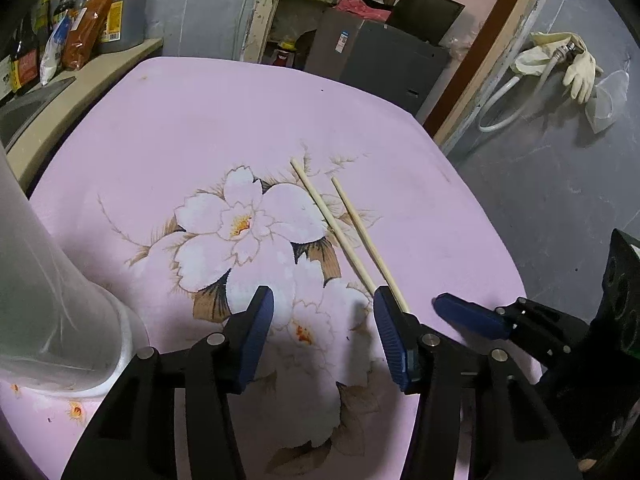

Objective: Organize utensils
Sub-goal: 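Grasp one chopstick with the left tool while the right tool grasps the other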

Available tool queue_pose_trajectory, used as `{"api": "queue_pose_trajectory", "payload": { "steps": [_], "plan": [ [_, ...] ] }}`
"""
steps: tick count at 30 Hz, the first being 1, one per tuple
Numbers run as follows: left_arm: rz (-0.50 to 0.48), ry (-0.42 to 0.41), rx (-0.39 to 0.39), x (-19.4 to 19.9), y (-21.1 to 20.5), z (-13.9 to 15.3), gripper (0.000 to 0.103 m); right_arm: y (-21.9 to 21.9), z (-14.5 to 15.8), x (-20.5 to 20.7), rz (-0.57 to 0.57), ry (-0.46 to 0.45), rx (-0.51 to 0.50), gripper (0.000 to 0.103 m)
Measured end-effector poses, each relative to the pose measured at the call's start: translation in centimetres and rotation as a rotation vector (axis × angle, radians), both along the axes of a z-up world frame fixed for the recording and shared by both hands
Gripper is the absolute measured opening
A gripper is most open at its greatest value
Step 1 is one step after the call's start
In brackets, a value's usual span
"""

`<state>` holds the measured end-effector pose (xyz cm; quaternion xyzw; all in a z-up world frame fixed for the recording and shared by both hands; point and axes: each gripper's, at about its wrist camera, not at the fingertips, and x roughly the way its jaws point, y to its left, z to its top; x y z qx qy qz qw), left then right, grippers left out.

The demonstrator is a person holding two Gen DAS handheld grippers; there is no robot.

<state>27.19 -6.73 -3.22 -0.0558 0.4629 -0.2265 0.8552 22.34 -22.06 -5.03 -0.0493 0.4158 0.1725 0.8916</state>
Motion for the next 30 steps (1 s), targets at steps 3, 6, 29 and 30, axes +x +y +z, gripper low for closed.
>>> {"api": "queue_pose_trajectory", "payload": {
  "steps": [3, 6, 29, 30],
  "plan": [
    [0.001, -0.003, 0.003, -0.1, -0.2, -0.1, 0.045, 0.4, -0.3, 0.4, -0.015, 0.005, -0.047, 0.019],
    [-0.005, -0.005, 0.006, 0.2, -1.0, 0.0, 0.045, 0.1, -0.3, 0.7, -0.03, 0.0, -0.065, 0.007],
    [-0.089, 0.102, 0.089, 3.8, -4.8, -1.2, 0.002, -4.8, 1.0, 0.4, -0.129, 0.019, -0.05, 0.009],
    [-0.092, 0.103, 0.091, 3.5, -4.7, -1.2, 0.002, -4.8, 1.0, 0.8, -0.124, 0.029, -0.039, 0.013]
  ]
}}
